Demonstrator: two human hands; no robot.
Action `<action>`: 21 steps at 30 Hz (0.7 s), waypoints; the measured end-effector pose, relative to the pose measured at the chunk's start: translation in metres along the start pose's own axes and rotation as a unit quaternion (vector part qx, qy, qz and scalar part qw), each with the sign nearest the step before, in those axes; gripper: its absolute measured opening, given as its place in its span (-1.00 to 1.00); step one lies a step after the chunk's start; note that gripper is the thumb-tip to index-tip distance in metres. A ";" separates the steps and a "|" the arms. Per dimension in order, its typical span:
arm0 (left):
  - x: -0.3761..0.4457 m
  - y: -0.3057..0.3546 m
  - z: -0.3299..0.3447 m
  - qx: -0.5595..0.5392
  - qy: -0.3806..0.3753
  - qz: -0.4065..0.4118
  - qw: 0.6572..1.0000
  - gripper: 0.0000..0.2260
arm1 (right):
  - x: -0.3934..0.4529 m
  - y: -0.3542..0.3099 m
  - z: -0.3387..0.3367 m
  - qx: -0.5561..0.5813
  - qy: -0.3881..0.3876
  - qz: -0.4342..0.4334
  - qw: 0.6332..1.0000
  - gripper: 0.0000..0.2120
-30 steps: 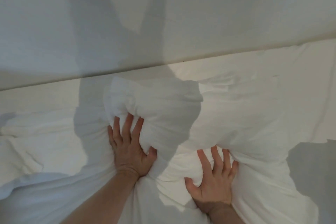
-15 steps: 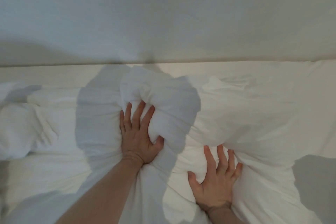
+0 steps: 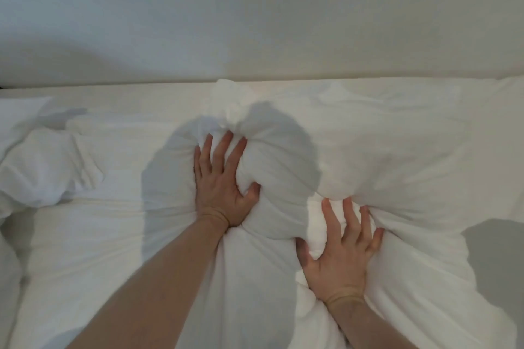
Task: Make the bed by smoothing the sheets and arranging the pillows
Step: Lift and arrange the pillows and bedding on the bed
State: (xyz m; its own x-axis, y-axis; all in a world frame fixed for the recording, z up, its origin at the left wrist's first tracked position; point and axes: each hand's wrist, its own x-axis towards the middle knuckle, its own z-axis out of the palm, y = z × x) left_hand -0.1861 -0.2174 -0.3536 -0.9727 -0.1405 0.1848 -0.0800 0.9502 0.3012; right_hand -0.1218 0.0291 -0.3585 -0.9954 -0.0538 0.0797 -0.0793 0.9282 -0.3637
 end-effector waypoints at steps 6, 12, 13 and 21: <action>0.000 0.000 0.002 0.000 0.006 0.007 1.000 -0.27 | 0.001 -0.002 -0.005 0.001 0.013 0.005 1.000 -0.24; -0.007 0.004 -0.008 0.018 -0.029 0.002 0.999 -0.28 | -0.021 -0.003 -0.013 -0.022 0.012 0.016 1.000 -0.26; -0.010 0.005 -0.013 0.020 -0.049 -0.001 0.999 -0.27 | -0.027 -0.002 -0.015 -0.035 -0.003 0.019 0.999 -0.26; -0.176 0.029 -0.119 -0.086 -0.250 -0.018 0.964 -0.21 | -0.130 -0.031 -0.071 -0.001 -0.173 0.074 0.982 -0.23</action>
State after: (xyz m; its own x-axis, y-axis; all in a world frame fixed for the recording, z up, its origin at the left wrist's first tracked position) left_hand 0.0083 -0.1988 -0.2660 -0.9570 0.0195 -0.2893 -0.1202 0.8812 0.4572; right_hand 0.0139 0.0334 -0.2911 -0.9549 -0.0392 -0.2943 0.0678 0.9362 -0.3447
